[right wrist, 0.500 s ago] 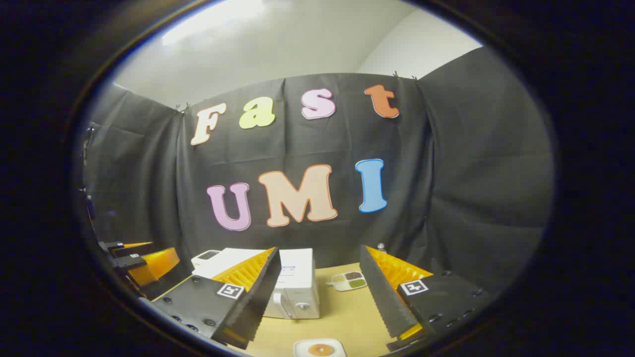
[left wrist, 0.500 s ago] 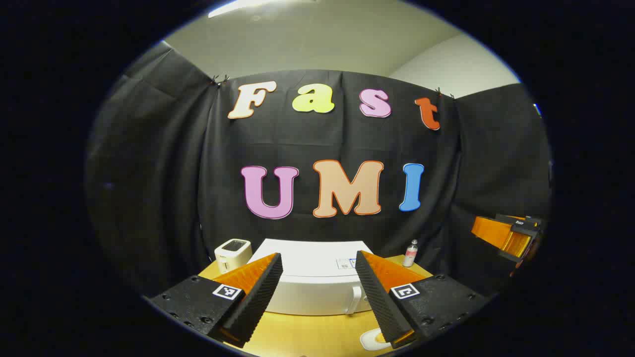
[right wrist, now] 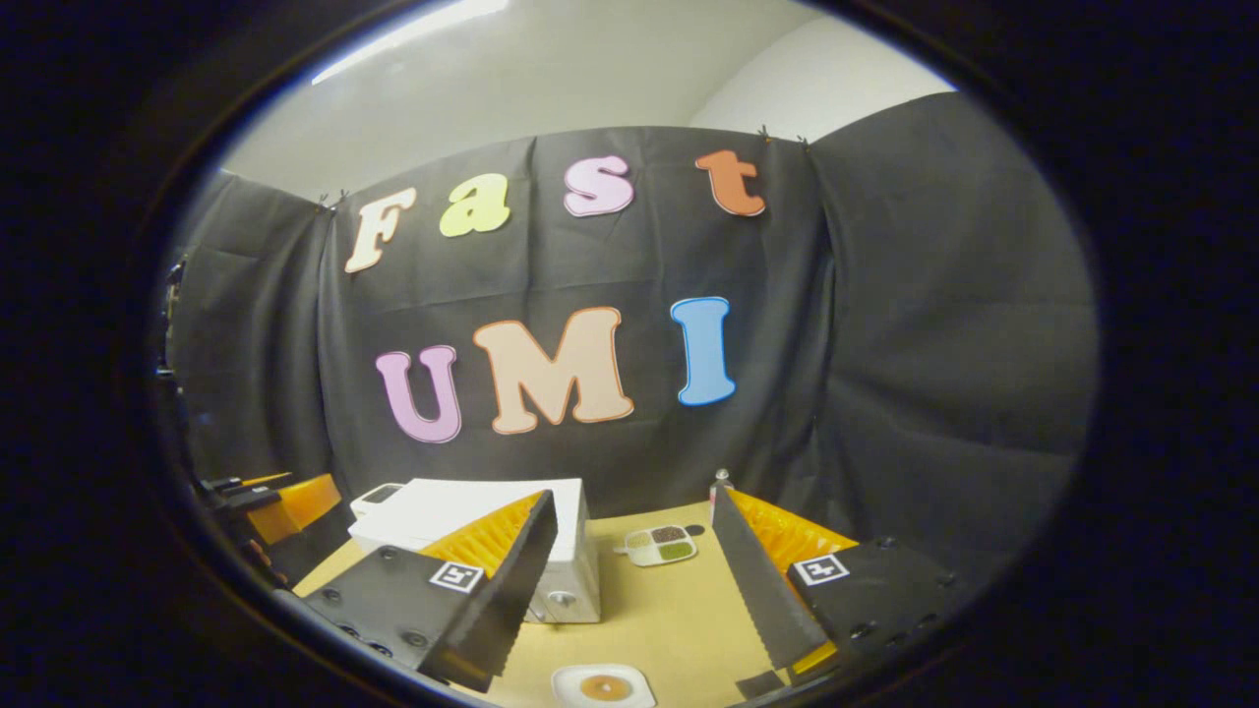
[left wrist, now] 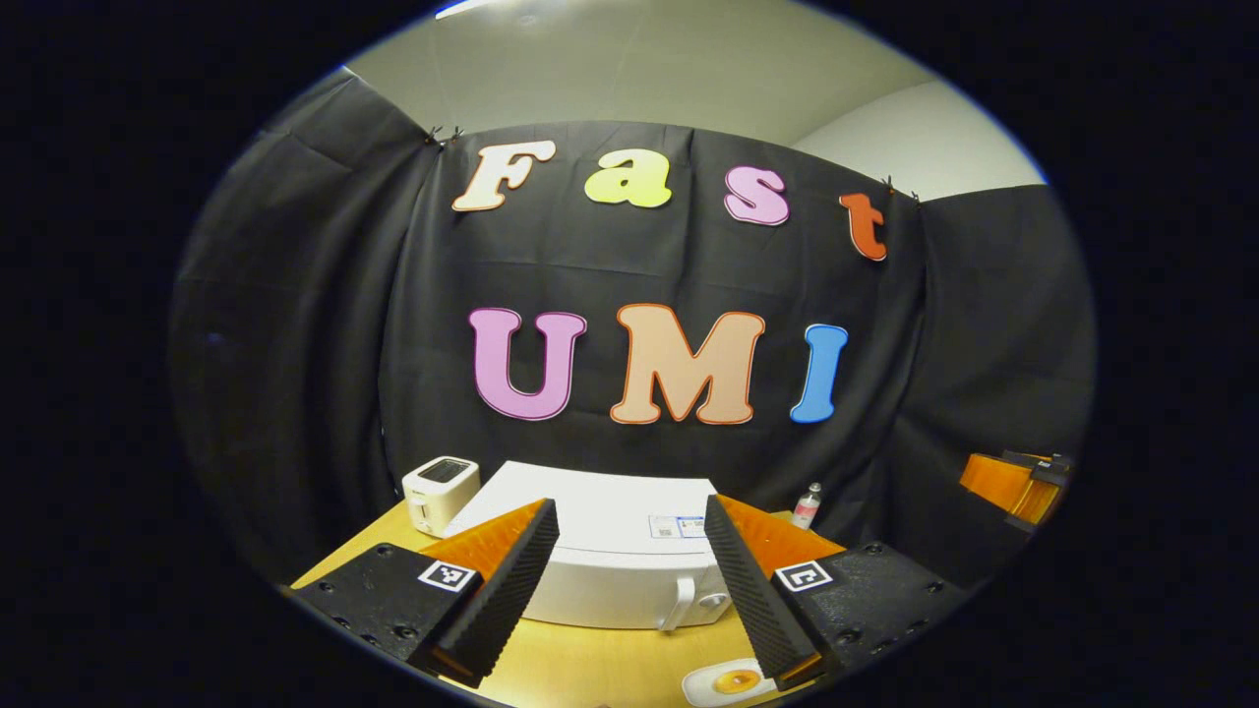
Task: Open the microwave oven with the left hand, put the food in, and close the microwave oven.
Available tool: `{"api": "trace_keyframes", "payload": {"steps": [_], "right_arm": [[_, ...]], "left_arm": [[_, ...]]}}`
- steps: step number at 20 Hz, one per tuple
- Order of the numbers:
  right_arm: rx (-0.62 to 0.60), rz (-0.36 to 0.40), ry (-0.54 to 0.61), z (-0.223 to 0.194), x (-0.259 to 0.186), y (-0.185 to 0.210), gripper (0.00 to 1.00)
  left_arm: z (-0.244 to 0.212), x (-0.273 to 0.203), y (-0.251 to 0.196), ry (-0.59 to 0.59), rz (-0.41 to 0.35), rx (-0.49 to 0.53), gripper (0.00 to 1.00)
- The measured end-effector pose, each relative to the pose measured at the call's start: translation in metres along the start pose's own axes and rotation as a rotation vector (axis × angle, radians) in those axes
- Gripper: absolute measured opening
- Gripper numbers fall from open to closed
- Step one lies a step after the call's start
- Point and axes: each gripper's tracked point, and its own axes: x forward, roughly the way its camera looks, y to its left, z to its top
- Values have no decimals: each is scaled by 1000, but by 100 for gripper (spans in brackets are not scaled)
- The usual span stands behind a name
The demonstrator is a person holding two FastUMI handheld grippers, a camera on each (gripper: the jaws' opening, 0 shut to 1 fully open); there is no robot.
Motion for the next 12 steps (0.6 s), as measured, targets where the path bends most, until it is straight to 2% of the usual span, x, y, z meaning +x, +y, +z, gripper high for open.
{"api": "trace_keyframes", "payload": {"steps": [2, 4, 5, 6, 8, 11, 12], "right_arm": [[-3, -6, -5, 3, 2, -7, 98], [-14, -12, -11, 4, 2, -14, 98], [-16, -15, -12, 5, 3, -17, 98], [-15, -12, -10, 6, 3, -18, 91], [-17, -9, -5, 5, 5, -21, 91], [-21, 8, 1, 2, 6, -19, 91], [-25, 11, 2, 2, 6, -18, 91]], "left_arm": [[-2, 4, -10, 8, -19, -11, 95], [-3, 8, -17, 12, -32, -8, 92], [-2, 9, -19, 12, -33, -1, 95], [-3, 10, -21, 12, -31, 8, 92], [-4, 10, -23, 14, -32, 15, 95], [-9, 11, -24, 29, -24, 18, 95], [-13, 9, -24, 39, -21, 17, 92]]}}
